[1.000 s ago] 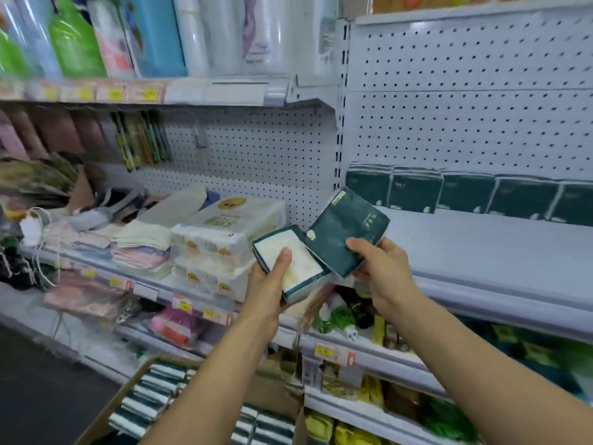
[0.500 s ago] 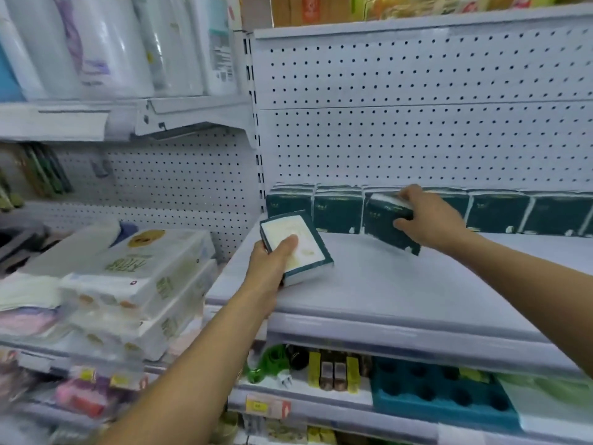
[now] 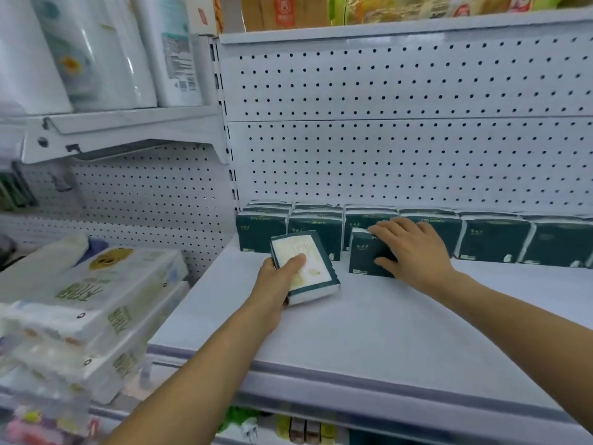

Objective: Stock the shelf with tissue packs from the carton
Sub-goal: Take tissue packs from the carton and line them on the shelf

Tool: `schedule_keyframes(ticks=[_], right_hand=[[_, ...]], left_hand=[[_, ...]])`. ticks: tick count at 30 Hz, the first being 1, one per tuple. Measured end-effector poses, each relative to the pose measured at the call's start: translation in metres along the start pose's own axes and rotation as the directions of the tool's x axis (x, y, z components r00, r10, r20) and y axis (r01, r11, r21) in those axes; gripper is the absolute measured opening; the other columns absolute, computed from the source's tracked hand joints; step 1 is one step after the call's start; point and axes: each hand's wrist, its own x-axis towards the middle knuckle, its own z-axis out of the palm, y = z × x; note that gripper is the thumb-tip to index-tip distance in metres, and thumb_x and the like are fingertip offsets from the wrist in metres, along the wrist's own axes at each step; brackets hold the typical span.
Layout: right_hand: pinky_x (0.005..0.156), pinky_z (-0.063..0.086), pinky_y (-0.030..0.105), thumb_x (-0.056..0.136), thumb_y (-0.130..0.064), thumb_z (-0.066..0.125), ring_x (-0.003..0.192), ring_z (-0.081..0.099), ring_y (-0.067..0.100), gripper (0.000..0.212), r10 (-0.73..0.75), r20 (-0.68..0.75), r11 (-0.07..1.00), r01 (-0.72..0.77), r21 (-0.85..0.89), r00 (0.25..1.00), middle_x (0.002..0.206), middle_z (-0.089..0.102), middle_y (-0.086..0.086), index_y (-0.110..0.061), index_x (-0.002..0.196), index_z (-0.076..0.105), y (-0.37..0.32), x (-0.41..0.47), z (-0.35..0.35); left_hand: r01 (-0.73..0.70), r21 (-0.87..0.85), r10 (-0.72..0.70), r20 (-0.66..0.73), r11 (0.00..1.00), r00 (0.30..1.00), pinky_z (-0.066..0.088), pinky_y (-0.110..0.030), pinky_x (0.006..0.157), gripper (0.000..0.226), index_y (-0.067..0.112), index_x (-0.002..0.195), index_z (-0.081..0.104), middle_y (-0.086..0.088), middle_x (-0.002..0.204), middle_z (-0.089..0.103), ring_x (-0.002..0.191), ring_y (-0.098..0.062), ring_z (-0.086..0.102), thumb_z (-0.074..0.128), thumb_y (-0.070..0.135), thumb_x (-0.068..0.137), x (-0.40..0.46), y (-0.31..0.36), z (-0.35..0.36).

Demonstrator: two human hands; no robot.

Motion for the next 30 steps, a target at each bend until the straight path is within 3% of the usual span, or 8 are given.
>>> schedule_keyframes(ticks=[4,8,16,19,22,24,27,30], right_hand=[[0.095,0.048,0.047,0.072,-0.037,0.083,0.122,0.057,0.031,0.062,-0.044,-0.061,0.998,0.047,0.049,0.997,0.129,0.063,0.005,-0.015,0.127,0.062,0.006,0.015,0.018],[0.11,0.034,0.049,0.079,-0.039,0.078,0.135,0.045,0.034,0.065,-0.098,-0.072,0.993,0.102,0.056,0.993,0.142,0.053,0.009,-0.013,0.134,0.056,0.012,0.029,0.031],[0.114,0.027,0.052,0.083,-0.048,0.071,0.142,0.037,0.027,0.069,-0.117,-0.093,0.993,0.118,0.007,0.989,0.15,0.045,0.005,-0.019,0.141,0.049,0.019,0.04,0.034],[0.119,0.019,0.049,0.085,-0.052,0.067,0.148,0.023,0.022,0.082,-0.135,-0.132,0.978,0.153,0.14,0.982,0.158,0.03,0.001,-0.023,0.152,0.029,0.014,0.03,0.026],[0.118,0.021,0.038,0.079,-0.044,0.072,0.146,0.025,0.019,0.088,-0.315,-0.197,0.865,0.366,0.344,0.929,0.158,0.027,-0.002,-0.024,0.152,0.027,0.0,0.007,0.014],[0.116,0.024,0.033,0.076,-0.04,0.074,0.144,0.027,0.016,0.087,-0.35,-0.205,0.821,0.405,0.403,0.914,0.157,0.028,-0.005,-0.024,0.15,0.031,-0.013,-0.007,0.009],[0.1,0.045,0.032,0.076,-0.019,0.075,0.126,0.045,0.016,0.063,-0.164,-0.315,0.778,0.319,0.541,0.935,0.139,0.047,-0.005,-0.02,0.132,0.048,-0.027,-0.017,0.006],[0.076,0.045,0.014,0.084,-0.01,0.072,0.091,0.056,0.002,0.028,0.147,-0.16,0.505,0.065,0.86,0.976,0.105,0.06,-0.008,-0.016,0.107,0.057,-0.028,-0.024,-0.014]], left_hand=[[-0.012,0.012,0.012,0.015,1.0,1.0,0.055,-0.044,0.095,0.043,0.021,0.13,0.051,-0.001,0.117,0.07,0.104,-0.02,0.068,0.069,0.027,0.092,0.004,0.003,0.008],[-0.015,0.029,0.014,0.051,0.999,0.999,0.055,-0.045,0.096,0.042,0.023,0.131,0.05,0.001,0.117,0.07,0.105,-0.019,0.068,0.067,0.028,0.094,0.007,0.008,0.015],[-0.009,0.037,0.008,0.018,0.999,1.0,0.056,-0.044,0.092,0.034,0.021,0.13,0.049,0.0,0.115,0.069,0.102,-0.018,0.067,0.06,0.026,0.098,0.005,0.01,0.027],[-0.011,-0.004,0.011,0.005,1.0,1.0,0.056,-0.042,0.087,0.032,0.021,0.131,0.048,0.0,0.115,0.068,0.102,-0.018,0.066,0.056,0.025,0.1,0.003,0.013,0.031],[-0.032,-0.045,0.031,-0.024,0.998,0.999,0.054,-0.047,0.096,0.035,0.02,0.134,0.046,-0.002,0.115,0.068,0.104,-0.02,0.066,0.055,0.026,0.101,0.003,0.016,0.035],[-0.039,-0.073,0.039,-0.002,0.997,0.999,0.053,-0.047,0.097,0.039,0.019,0.138,0.045,-0.004,0.118,0.068,0.108,-0.022,0.066,0.055,0.026,0.101,0.0,0.017,0.042],[-0.04,-0.086,0.048,0.096,0.995,0.994,0.055,-0.043,0.093,0.034,0.02,0.133,0.054,-0.004,0.119,0.07,0.109,-0.022,0.067,0.049,0.036,0.103,-0.009,0.023,0.053],[-0.099,-0.022,0.101,0.096,0.995,0.99,0.052,-0.045,0.095,0.046,0.023,0.125,0.059,0.0,0.118,0.069,0.107,-0.019,0.066,0.035,0.055,0.102,-0.012,0.029,0.053]])
